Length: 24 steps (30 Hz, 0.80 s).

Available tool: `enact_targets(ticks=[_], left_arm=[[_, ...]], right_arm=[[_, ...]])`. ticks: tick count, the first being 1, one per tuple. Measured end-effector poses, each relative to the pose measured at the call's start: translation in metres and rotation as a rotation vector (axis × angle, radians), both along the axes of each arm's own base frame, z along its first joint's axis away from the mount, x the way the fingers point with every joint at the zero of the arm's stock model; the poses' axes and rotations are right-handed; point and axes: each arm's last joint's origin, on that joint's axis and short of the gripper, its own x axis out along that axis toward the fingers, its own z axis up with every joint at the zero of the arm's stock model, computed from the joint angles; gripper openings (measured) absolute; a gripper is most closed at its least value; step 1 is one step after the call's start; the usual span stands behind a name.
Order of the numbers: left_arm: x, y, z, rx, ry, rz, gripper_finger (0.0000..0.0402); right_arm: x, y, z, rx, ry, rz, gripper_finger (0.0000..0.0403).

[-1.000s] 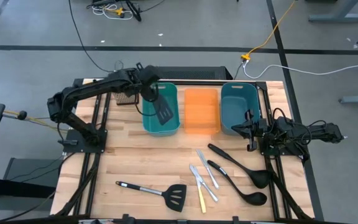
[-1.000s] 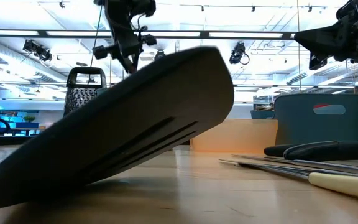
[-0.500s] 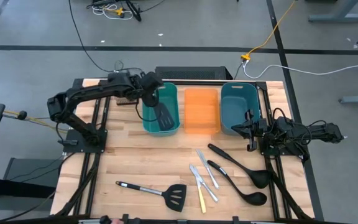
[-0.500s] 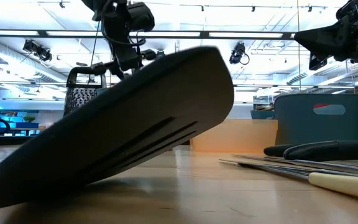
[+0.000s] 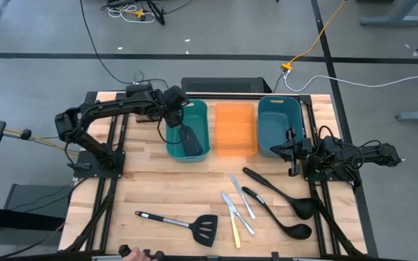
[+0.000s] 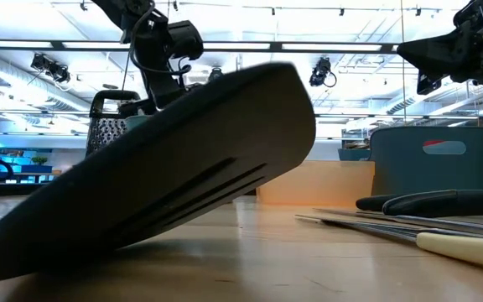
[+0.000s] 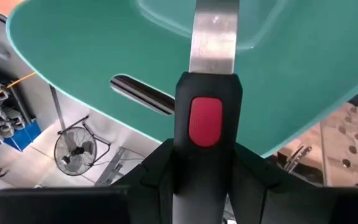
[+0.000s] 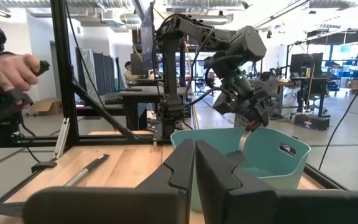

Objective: Pick & Place Kitchen Items
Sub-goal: Put the top spatula into the green container

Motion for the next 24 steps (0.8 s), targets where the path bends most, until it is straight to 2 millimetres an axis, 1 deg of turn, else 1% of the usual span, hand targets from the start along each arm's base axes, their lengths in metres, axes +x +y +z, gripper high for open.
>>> enact_targets(ticks=[4,10,13,18,22,24], left_arm=[[0.0,0.008,-0.005,-0.024,-0.013,0.011,0.0117],[0.001,0.023,-0.026,-0.07,0.04,0.044,0.0117],[0.003,0.029,-0.032,-0.065,0.053,0.055,0.0117],[0.006,0.031,-0.033,-0.037,0.039,0.049,0.0117],[0.009,0.029,-0.03,-0.006,0.034,0.074,0.0118],[0.01,0.028,-0.028,0.02,0.041,0.081,0.0138]], right_arm=[[0.0,0.0,0.0,0.0,0.0,0.0,0.0025],[0.0,0.0,0.0,-0.001,0.0,0.0,0.0025],[0.0,0.0,0.0,-0.001,0.0,-0.001,0.0025],[0.0,0.0,0.0,-0.007,0.0,-0.002,0.0025],[0.0,0.0,0.0,-0.009,0.0,-0.002,0.0025],[0.0,0.0,0.0,-0.009,0.001,-0.002,0.0025]])
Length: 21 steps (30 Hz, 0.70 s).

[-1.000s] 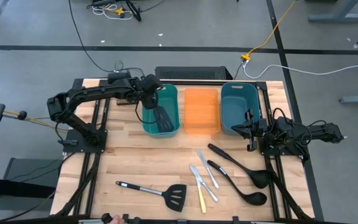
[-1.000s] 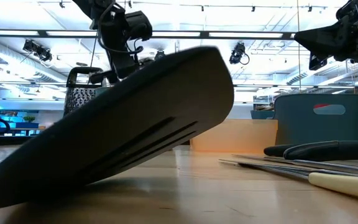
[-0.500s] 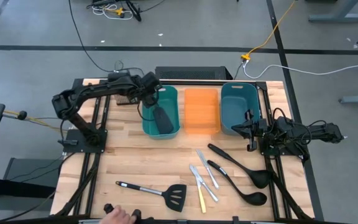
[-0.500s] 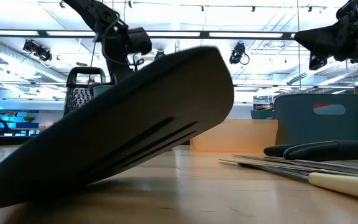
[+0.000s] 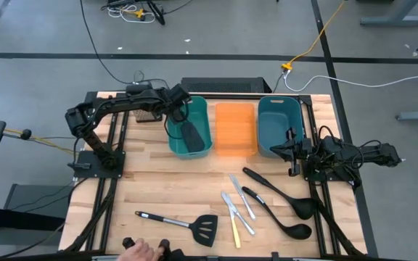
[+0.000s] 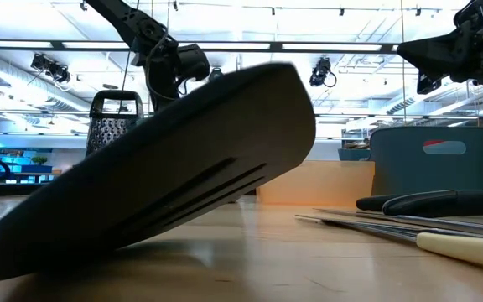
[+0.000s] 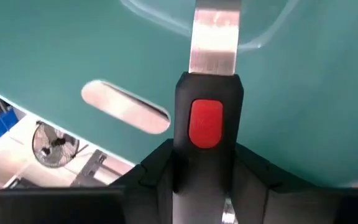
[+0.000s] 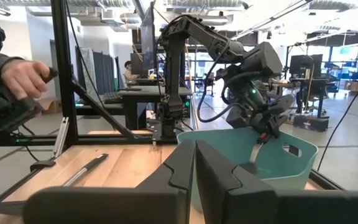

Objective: Pick & Place Kitchen Items
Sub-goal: Put the top spatula into the green container, then put the yellow knife into the orange container

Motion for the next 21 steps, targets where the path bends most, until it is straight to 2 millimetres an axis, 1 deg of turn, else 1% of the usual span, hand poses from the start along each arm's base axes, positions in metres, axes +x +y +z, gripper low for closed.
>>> enact_targets(ticks=[2,4,6,8,10,15,18,21], left_arm=[[0.002,-0.001,0.003,0.034,0.008,0.008,0.0174],[0.006,-0.003,0.008,0.064,0.011,0.016,0.0201],[0.009,-0.007,0.016,0.092,0.026,0.023,0.0214],[0.011,-0.013,0.029,0.125,0.035,0.02,0.0217],[0.013,-0.021,0.046,0.146,0.022,0.015,0.0213],[0.011,-0.044,0.099,0.222,-0.09,0.031,0.019],[0.0,-0.061,0.137,0.263,-0.188,0.049,0.0171],[-0.02,-0.081,0.174,0.237,-0.337,0.073,0.0143]], right_arm=[[0.0,0.0,0.0,-0.001,0.0,0.0,0.0025],[0.0,0.0,0.0,-0.001,0.0,0.0,0.0025],[0.0,0.0,0.0,0.0,0.0,0.0,0.0025],[0.0,0.0,0.0,0.0,0.0,0.0,0.0025],[0.0,0.0,0.0,0.0,0.0,0.0,0.0025],[0.0,0.0,0.0,0.0,0.0,0.001,0.0025],[0.0,0.0,0.0,0.0,0.0,0.0,0.0025],[0.0,0.0,0.0,0.0,-0.004,0.0,0.0025]])
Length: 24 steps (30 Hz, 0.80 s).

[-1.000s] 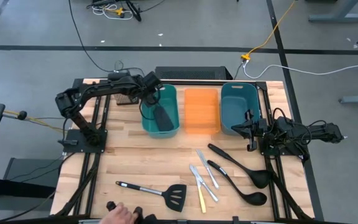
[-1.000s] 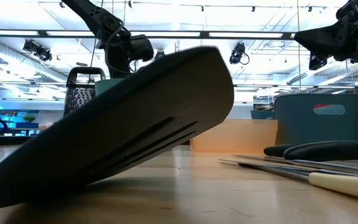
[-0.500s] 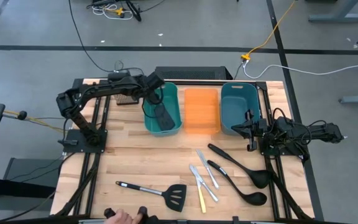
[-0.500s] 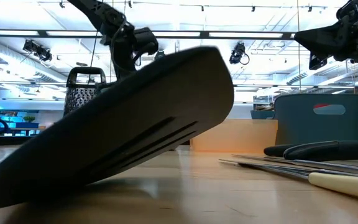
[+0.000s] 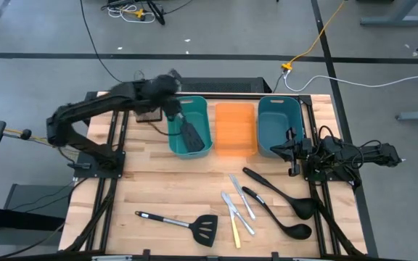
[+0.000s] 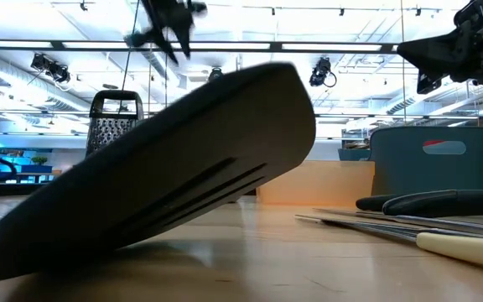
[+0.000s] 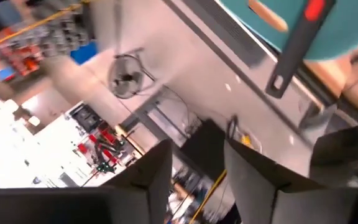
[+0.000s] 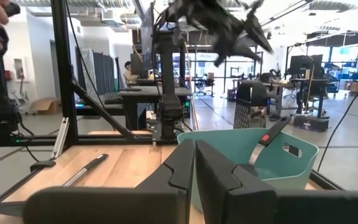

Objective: Pick & Place Kitchen Items
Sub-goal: Put the yellow knife into the orange container

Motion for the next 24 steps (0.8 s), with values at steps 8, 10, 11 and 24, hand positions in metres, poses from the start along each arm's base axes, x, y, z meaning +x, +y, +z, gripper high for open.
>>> enact_targets(ticks=[8,10,11,24], left_arm=[[-0.071,-0.038,0.065,-0.487,-0.565,0.03,0.0016],[-0.085,-0.044,0.071,-0.656,-0.666,0.042,0.0009],[-0.091,-0.046,0.074,-0.728,-0.71,0.041,0.0009],[-0.118,-0.064,0.034,-1.15,-1.137,-0.037,0.0004]], right_arm=[[0.0,0.0,0.002,-0.011,-0.02,-0.002,0.0025],[0.0,0.0,0.002,-0.011,-0.022,-0.003,0.0025],[0.0,0.0,0.002,-0.011,-0.023,-0.002,0.0025],[-0.001,0.0,0.003,-0.01,-0.036,-0.002,0.0025]])
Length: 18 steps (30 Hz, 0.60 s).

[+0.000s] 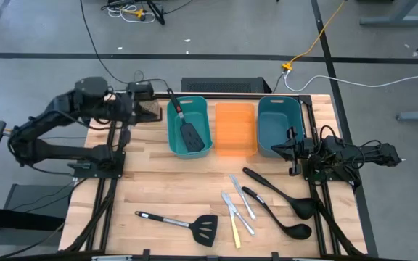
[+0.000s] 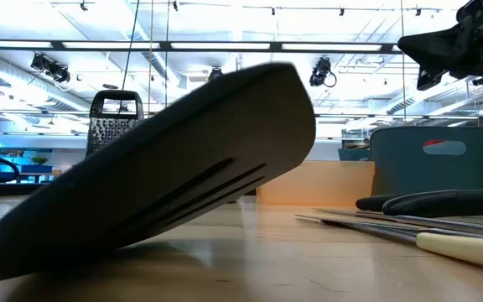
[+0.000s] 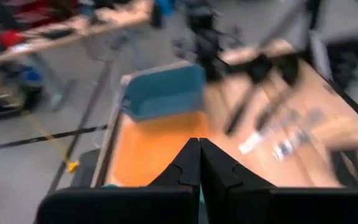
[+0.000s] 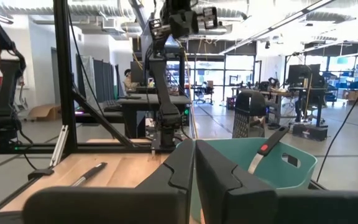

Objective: Pick & Place Kitchen Items
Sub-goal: Put the yellow knife into the orange container

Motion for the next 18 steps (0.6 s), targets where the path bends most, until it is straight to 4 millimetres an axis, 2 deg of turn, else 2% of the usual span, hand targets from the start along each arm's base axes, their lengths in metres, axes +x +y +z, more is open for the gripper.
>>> enact_targets(ticks=[6,10,14,18], left_arm=[[-0.009,-0.001,-0.044,-0.139,-0.244,0.141,0.0002],[-0.017,-0.008,-0.078,-0.101,-0.385,0.126,0.0002],[-0.028,-0.01,-0.112,-0.067,-0.395,0.182,0.0001],[-0.035,-0.014,-0.137,-0.063,-0.386,0.128,0.0001]], right_arm=[[0.0,0.0,0.0,0.012,0.0,0.003,0.0025],[0.0,0.0,0.0,0.012,-0.001,0.003,0.0025],[0.0,0.0,0.0,0.013,0.0,0.003,0.0025],[0.0,0.0,0.0,0.013,0.0,0.003,0.0025]])
